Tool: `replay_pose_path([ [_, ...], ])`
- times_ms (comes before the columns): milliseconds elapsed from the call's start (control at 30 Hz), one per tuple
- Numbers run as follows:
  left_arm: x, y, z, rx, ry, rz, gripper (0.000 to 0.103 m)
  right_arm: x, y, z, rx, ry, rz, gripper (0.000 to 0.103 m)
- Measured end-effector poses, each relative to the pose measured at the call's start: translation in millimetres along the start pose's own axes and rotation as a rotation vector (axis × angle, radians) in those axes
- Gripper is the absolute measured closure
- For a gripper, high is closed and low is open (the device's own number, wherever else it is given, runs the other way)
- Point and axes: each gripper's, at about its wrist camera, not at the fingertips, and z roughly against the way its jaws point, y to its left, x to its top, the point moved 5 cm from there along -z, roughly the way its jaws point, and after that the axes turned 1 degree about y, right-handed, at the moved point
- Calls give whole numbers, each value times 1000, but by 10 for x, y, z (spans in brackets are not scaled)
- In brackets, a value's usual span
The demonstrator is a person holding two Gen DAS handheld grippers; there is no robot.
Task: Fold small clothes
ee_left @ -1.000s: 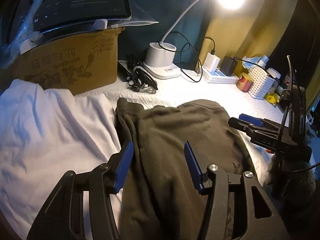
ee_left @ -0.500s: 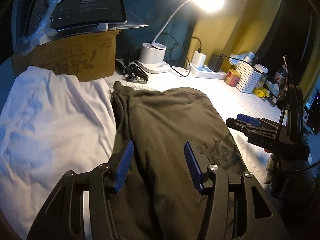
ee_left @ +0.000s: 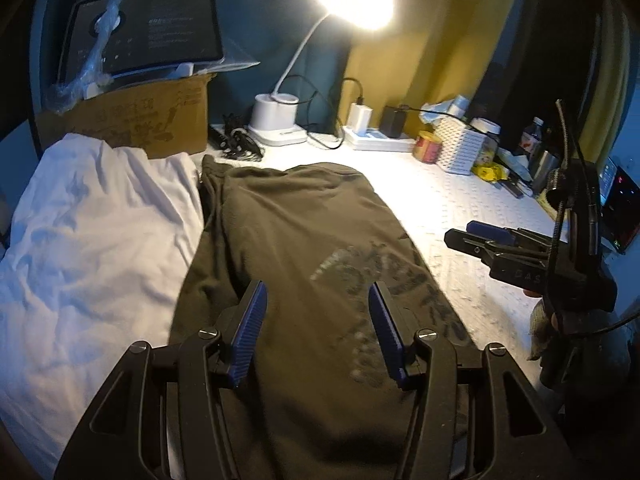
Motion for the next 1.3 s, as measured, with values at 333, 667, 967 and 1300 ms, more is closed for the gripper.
replay_pose_path([
  [333,-132,-337,201,-26,-41,-12,50,-232,-183,405,-37,-29,-7,45],
  [667,-100,-773,322,-83,-79,-57,50,-387,-480,900,-89,-72,-27,45],
  [967,28,-1071,459,-130,-142,-72,18,-417,-665,1384,-132,-136,-40,26],
  [1300,237,-1351,646,-124,-215,-124,5,-313,-800,1910,-182,-221,-53,26],
])
